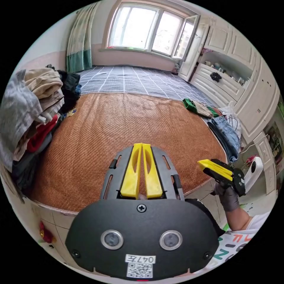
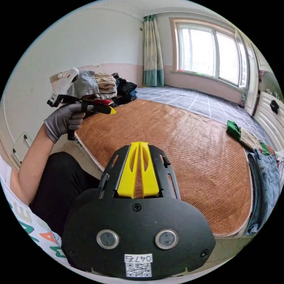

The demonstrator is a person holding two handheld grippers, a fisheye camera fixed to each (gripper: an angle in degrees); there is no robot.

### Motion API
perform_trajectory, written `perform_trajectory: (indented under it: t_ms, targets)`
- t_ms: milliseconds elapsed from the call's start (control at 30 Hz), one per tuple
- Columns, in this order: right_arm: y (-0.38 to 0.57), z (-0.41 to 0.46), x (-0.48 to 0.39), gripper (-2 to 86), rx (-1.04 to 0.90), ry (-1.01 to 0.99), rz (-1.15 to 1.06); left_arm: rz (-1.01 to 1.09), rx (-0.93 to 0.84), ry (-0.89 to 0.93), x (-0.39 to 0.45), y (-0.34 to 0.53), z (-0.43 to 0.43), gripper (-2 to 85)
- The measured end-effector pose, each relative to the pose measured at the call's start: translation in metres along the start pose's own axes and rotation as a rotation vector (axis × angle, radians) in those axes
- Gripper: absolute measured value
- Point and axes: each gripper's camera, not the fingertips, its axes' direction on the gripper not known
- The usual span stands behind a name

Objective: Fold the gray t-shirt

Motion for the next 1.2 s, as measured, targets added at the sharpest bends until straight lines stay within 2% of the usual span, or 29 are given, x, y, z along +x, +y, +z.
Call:
perform_trajectory:
  t_ms: [200,333,433,600,700,767,867,933,1000,1067,1200]
  targets:
    - [-0.154,-0.036,-0.038,0.7,0.112,-0.166,-0.148,-0.231,0.127,0.055,-0.118,0.116,0.005,-1.0]
    - [-0.300,-0.081,-0.128,2.0,0.300,-0.348,-0.340,-0.288,0.138,0.110,-0.152,0.177,0.041,-1.0]
    - [-0.395,-0.097,-0.211,2.6,0.311,-0.470,-0.486,-0.267,0.147,0.130,-0.155,0.206,0.064,-1.0]
    - [-0.485,-0.088,-0.343,5.5,0.198,-0.381,-0.723,-0.214,0.085,0.145,-0.166,0.248,0.111,-1.0]
    - [-0.507,-0.073,-0.404,7.2,0.171,-0.203,-0.797,-0.210,0.089,0.201,-0.179,0.274,0.134,-1.0]
    - [-0.514,-0.060,-0.435,7.3,0.180,-0.075,-0.825,-0.166,0.031,0.208,-0.190,0.288,0.159,-1.0]
    - [-0.516,-0.040,-0.461,6.5,0.168,0.108,-0.917,-0.165,-0.015,0.213,-0.213,0.307,0.184,-1.0]
    - [-0.523,-0.030,-0.460,4.0,0.140,0.166,-0.895,-0.169,-0.009,0.212,-0.225,0.318,0.190,-1.0]
    - [-0.532,-0.036,-0.446,1.5,0.140,0.122,-0.849,-0.161,-0.013,0.179,-0.233,0.325,0.194,-1.0]
    - [-0.543,-0.067,-0.413,0.3,0.197,-0.026,-0.719,-0.165,-0.025,0.157,-0.241,0.335,0.202,-1.0]
    - [-0.565,-0.114,-0.345,0.0,0.317,-0.087,-0.526,-0.167,-0.011,0.206,-0.244,0.348,0.212,-1.0]
